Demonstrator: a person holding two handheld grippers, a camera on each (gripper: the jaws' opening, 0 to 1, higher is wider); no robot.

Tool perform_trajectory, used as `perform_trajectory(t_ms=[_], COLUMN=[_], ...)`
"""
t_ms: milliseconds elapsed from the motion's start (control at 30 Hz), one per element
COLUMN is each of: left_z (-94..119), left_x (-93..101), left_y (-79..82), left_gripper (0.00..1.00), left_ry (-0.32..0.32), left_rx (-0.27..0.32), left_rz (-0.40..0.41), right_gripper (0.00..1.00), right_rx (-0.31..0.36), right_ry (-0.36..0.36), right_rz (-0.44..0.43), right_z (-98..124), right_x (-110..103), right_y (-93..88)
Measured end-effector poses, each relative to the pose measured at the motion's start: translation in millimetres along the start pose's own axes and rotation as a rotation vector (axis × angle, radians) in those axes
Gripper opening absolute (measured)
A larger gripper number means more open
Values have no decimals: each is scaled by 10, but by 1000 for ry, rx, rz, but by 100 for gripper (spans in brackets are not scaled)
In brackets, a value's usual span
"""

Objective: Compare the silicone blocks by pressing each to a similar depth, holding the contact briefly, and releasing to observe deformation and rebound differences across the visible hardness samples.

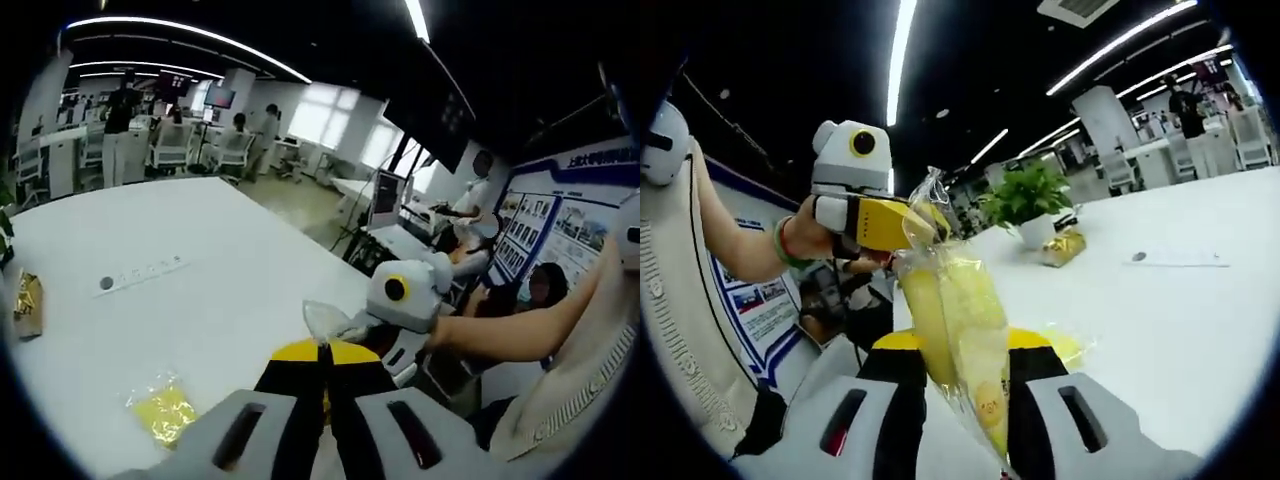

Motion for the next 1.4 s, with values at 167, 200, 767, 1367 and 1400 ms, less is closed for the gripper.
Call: perform_trajectory(t_ms=[167, 200, 767, 1367, 1400], left_z=[8, 10, -20, -28, -28], left_x=[16, 20, 75, 110, 110], left_y=[-28, -29, -78, -113, -113], left_gripper=[0, 0, 0, 0, 0], left_ry=[1, 0, 10, 11, 10], left_rx=[-3, -3, -28, -47, -46], left_rz=[-10, -11, -33, -22, -21], right_gripper=[14, 13, 9, 19, 19], right_rx=[-24, -24, -57, -40, -38], right_ry=[-33, -34, -36, -29, -30], right_rz=[27, 26, -4, 24, 25], right_z=[23, 28, 81, 66, 63], right_x=[-33, -38, -69, -90, -92], right_y=[-29, -33, -107, -153, -151])
Point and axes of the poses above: the point that each gripper's makers call its tool centre point, and the gripper's own axes: z roughly backward along the fingers, x roughly to its right, y roughly out of its top, the point moved 1 cm from there along z, roughly backward along the fingers, and after that the axes turned 13 degrees about -x, right-handed, at the moved point
